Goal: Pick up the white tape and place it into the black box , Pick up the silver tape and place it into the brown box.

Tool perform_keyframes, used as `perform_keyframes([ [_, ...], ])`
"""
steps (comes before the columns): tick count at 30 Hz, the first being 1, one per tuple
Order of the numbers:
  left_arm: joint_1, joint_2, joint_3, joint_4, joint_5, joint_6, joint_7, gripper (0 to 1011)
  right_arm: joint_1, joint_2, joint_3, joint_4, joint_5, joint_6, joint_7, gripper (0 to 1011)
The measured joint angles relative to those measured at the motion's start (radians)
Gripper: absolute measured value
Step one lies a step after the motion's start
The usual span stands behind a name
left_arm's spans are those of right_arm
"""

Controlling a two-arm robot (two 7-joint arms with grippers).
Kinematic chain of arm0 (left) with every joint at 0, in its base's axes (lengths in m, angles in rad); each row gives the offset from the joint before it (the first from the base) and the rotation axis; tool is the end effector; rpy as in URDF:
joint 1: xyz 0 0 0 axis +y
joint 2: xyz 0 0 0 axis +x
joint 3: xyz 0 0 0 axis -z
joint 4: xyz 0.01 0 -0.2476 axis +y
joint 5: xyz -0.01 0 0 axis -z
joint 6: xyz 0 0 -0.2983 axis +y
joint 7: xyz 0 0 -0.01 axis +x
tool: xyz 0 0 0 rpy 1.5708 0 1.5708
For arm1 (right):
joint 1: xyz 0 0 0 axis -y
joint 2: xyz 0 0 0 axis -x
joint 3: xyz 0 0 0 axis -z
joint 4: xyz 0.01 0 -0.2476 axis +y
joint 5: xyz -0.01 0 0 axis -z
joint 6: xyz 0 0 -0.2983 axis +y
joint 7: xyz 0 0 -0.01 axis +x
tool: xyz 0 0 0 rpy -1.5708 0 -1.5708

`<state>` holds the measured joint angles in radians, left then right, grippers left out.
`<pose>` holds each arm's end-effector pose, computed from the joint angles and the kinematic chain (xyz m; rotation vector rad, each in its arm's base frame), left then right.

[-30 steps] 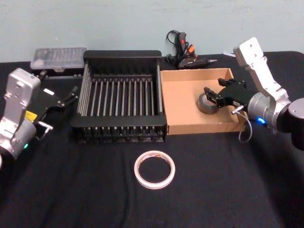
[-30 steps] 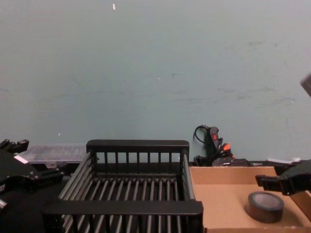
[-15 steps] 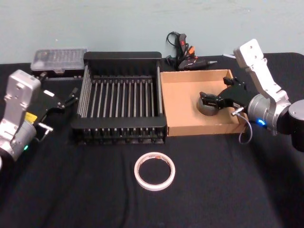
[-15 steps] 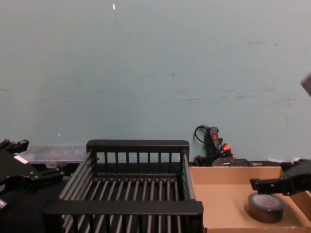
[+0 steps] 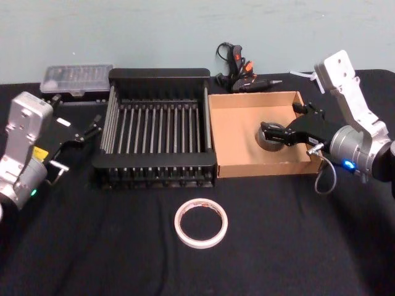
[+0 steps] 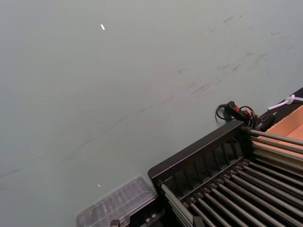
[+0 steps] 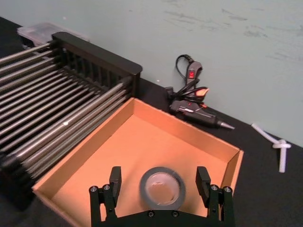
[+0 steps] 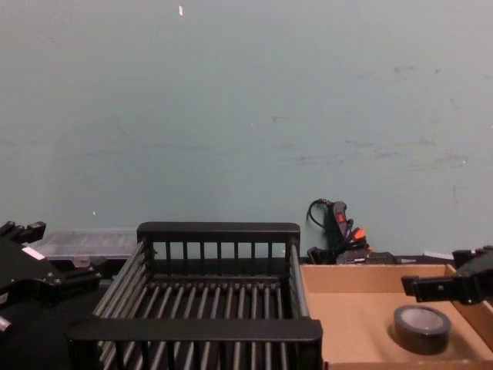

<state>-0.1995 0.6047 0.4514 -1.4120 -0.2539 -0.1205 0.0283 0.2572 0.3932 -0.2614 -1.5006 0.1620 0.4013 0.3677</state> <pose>0.3412 0.0613 -0.2661 0.3045 -0.2850 1.2480 0.3694 -0.0325 -0.2057 -0.4277 0.0642 -1.0421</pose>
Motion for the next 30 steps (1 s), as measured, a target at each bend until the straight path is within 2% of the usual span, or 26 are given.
perform_keyframes([
  [10,0.000,0.000,0.000,0.000,0.000,0.000,0.000,1001,-0.100,0.043,0.006,-0.158,0.049,0.076,0.015,1002],
  [17,0.000,0.000,0.000,0.000,0.000,0.000,0.000,1001,-0.156,0.085,-0.025,-0.244,0.079,0.119,0.047,1002],
  [30,0.000,0.000,0.000,0.000,0.000,0.000,0.000,1001,-0.174,0.120,-0.106,-0.290,0.105,0.177,0.075,1002],
])
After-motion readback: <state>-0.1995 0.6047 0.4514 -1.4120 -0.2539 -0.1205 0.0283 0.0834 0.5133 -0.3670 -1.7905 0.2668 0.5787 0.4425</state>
